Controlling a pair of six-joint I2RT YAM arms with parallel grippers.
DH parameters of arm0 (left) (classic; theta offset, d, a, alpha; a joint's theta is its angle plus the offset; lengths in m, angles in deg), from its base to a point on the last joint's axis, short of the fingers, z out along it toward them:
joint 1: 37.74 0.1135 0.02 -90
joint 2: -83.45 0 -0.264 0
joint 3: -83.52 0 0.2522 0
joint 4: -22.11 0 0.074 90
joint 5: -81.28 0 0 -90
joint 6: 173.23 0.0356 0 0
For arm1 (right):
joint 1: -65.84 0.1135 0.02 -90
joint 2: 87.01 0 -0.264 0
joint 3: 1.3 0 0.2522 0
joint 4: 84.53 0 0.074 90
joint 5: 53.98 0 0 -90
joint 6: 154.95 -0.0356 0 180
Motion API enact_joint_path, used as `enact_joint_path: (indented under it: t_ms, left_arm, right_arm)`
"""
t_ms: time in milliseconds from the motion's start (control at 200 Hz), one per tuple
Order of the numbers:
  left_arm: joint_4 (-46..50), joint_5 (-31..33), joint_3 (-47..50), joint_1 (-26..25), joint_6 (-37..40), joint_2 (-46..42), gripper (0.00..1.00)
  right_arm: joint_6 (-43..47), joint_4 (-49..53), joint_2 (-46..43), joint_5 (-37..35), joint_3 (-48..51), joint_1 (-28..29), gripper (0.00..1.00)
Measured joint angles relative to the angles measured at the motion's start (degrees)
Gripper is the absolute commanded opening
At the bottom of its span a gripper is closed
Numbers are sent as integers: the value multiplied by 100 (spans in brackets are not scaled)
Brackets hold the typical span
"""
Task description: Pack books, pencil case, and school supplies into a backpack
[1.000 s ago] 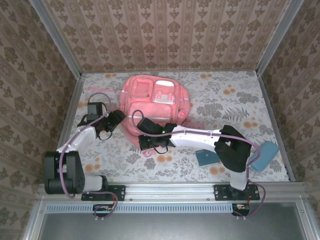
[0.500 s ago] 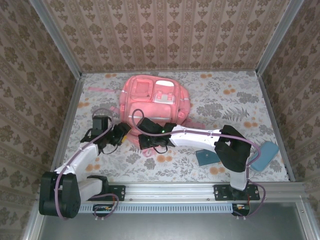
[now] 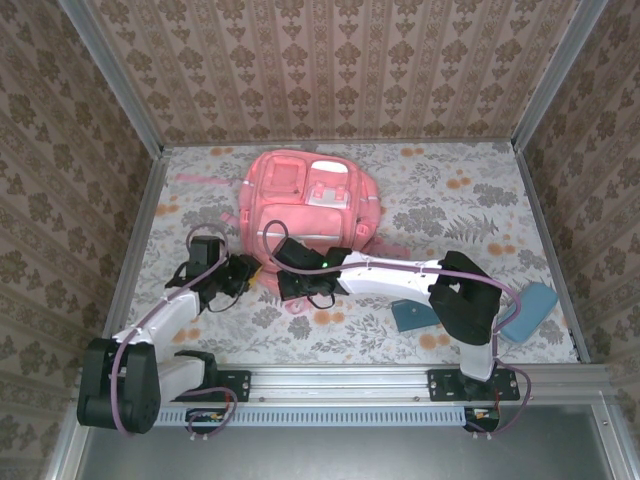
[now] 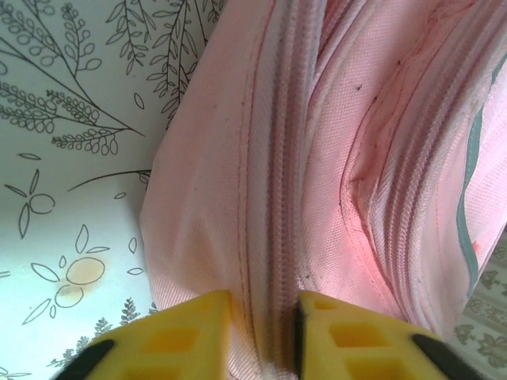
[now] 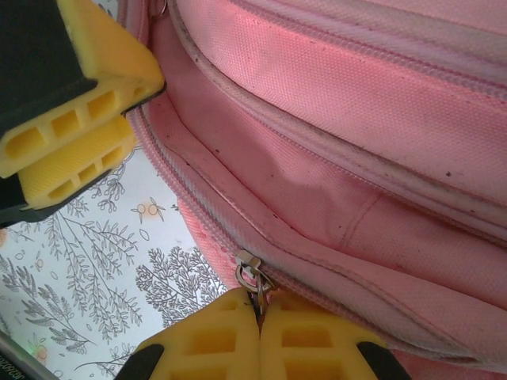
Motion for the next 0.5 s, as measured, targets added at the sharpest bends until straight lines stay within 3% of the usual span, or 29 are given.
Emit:
enact_joint_path:
  t_ms: [250,500]
  left_arm:
    - [138,293,90,-37,76,-201,0]
    - [164,345,83,-37,199,-205,0]
  right_arm:
    - [-195,584,-44,-627,-2,50,0]
    - [-516,1606,-369,-1615,96,55,0]
